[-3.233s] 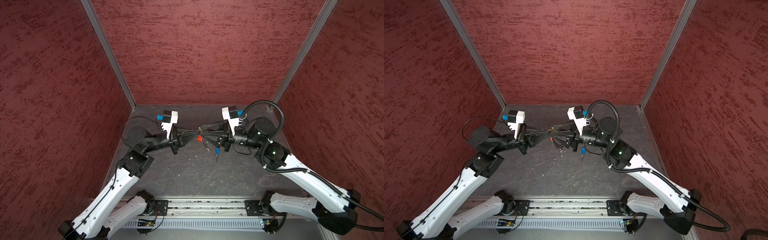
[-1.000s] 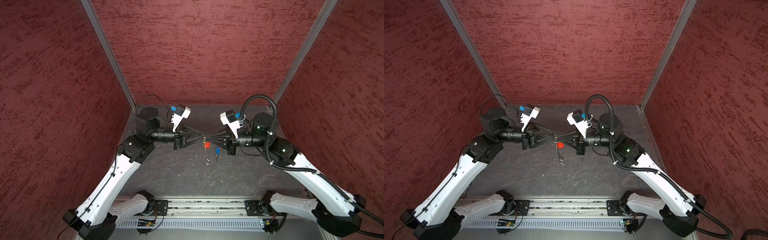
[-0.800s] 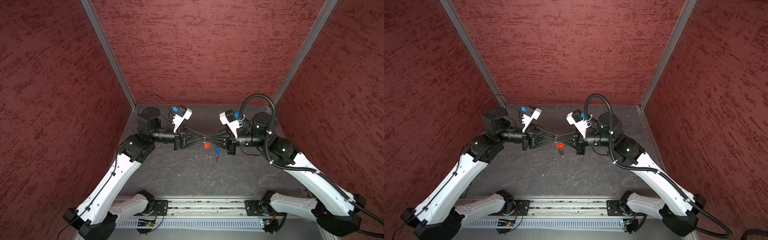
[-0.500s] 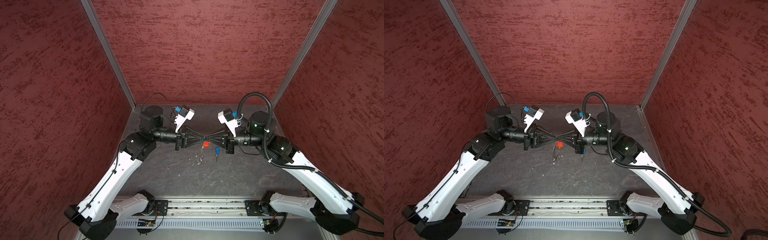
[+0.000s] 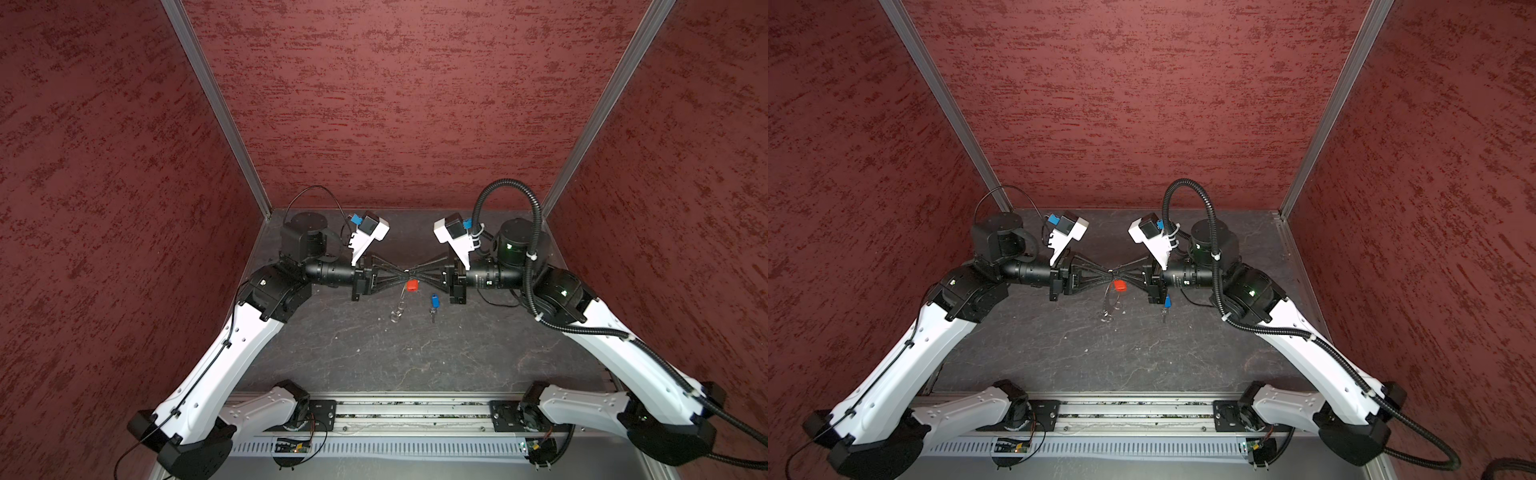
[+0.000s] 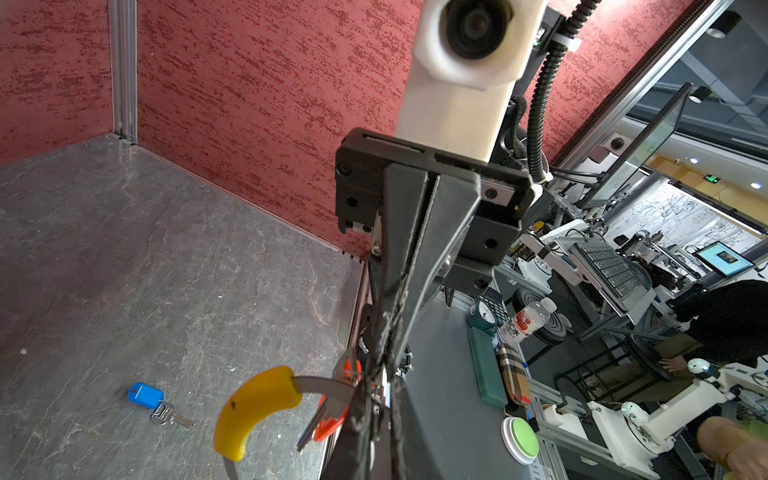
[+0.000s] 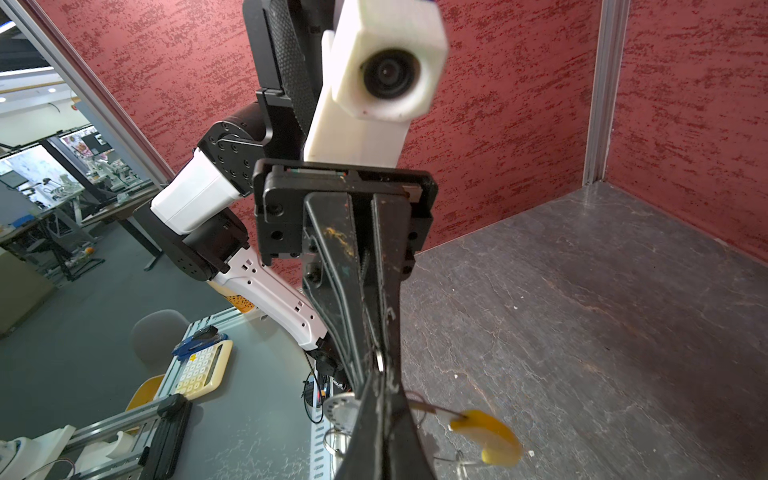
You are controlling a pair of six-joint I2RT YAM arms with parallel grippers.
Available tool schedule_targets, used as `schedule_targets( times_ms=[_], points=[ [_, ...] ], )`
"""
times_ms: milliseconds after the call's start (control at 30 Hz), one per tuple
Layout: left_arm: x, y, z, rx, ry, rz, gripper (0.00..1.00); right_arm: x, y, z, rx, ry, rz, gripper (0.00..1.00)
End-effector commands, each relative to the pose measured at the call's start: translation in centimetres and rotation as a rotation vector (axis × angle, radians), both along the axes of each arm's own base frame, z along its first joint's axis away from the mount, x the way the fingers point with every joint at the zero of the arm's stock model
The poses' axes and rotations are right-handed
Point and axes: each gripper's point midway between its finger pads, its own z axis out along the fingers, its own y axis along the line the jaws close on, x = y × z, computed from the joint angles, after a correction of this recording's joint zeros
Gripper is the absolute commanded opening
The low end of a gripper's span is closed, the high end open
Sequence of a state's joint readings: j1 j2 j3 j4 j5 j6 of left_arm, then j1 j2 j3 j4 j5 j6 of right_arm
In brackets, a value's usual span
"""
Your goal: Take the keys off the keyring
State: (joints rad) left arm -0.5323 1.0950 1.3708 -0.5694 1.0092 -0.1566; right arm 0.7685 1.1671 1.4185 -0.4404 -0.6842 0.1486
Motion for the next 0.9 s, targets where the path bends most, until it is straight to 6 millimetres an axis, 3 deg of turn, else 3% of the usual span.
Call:
schedule_targets(
  times_ms=[0, 67, 233, 400, 500, 667, 867],
  points=[
    [-0.4, 0.0, 1.2, -0.016, -0.066, -0.002, 0.04, 0.3, -0.2, 1.1, 0.005, -0.032, -0.019, 0.00],
    [-0.3, 0.1, 1.2, -0.011, -0.073, 0.008, 0.00, 0.4, -0.2, 1.0, 0.000, -0.032, -0.021, 0.00],
    [0.0, 0.0, 1.4, -0.023, -0.117, 0.047, 0.00, 0.8, -0.2, 1.0, 0.001, -0.034, -0.041, 0.01],
    [0.1, 0.2, 2.2, -0.081, -0.176, 0.075, 0.00, 1.0, -0.8, 1.9, 0.054, -0.092, -0.083, 0.31],
    [0.0, 0.2, 2.4, -0.104, -0.196, 0.070, 0.00, 0.9, -1.5, 2.4, 0.099, -0.137, -0.116, 0.42],
    [-0.7, 0.3, 3.2, -0.154, -0.231, 0.045, 0.00, 0.0, -2.2, 2.1, 0.172, -0.158, -0.106, 0.55],
    [-1.4, 0.2, 3.8, -0.197, -0.245, 0.000, 0.00, -1.7, -1.3, 1.1, 0.180, -0.125, 0.020, 0.59]
  ],
)
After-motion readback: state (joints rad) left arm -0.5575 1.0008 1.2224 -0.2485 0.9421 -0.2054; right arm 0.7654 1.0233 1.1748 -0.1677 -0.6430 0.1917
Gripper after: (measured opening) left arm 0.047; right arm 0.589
